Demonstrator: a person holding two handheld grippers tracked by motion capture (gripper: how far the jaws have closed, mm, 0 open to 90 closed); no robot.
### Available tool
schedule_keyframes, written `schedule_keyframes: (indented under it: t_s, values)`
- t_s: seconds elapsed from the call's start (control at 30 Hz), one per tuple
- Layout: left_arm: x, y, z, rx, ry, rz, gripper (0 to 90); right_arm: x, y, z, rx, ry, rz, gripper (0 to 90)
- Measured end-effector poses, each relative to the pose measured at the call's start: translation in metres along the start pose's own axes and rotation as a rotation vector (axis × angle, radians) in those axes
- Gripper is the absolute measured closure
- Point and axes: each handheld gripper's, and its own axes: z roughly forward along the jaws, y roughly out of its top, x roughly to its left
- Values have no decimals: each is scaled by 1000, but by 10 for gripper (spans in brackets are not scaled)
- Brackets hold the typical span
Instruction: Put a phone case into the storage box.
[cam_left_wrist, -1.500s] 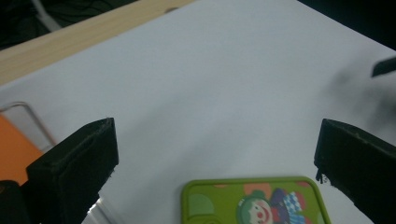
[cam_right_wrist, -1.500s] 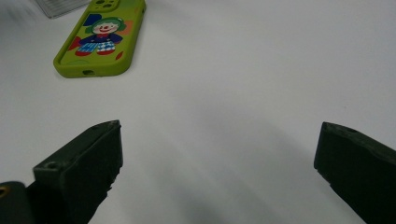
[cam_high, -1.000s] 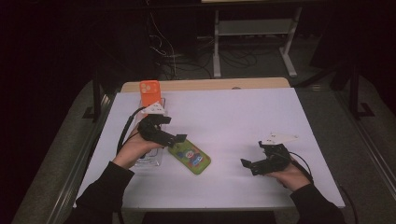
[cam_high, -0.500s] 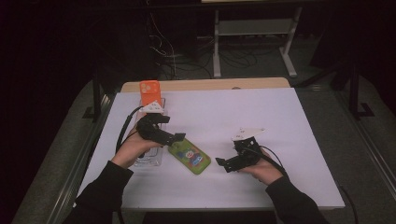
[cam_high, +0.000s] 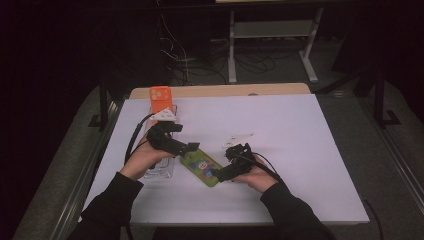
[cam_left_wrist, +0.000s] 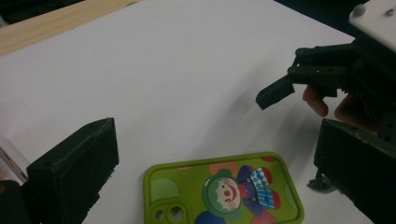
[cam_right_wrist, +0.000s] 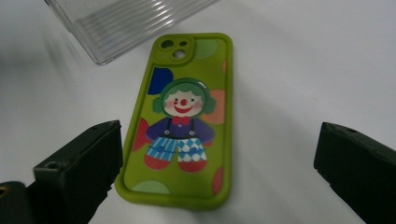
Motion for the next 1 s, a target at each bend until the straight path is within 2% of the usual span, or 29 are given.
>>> schedule_keyframes:
  t_s: [0.27,0.43,0.63,0.77,1.0]
  values:
    - [0,0,1,10,2,-3,0,13,3,22,60,2,-20,4]
    - [-1,0,2,16,2,1,0,20,1,34,98,-19,-31,4]
    - [-1,-1,3,17,3,1,0,25,0,43,116,-32,-42,8]
    - [-1,-1,3,18,3,2,0,28,-3,48,126,-42,-63,46]
    - [0,-1,3,14,6,-3,0,31,-5,49,125,-67,-93,70]
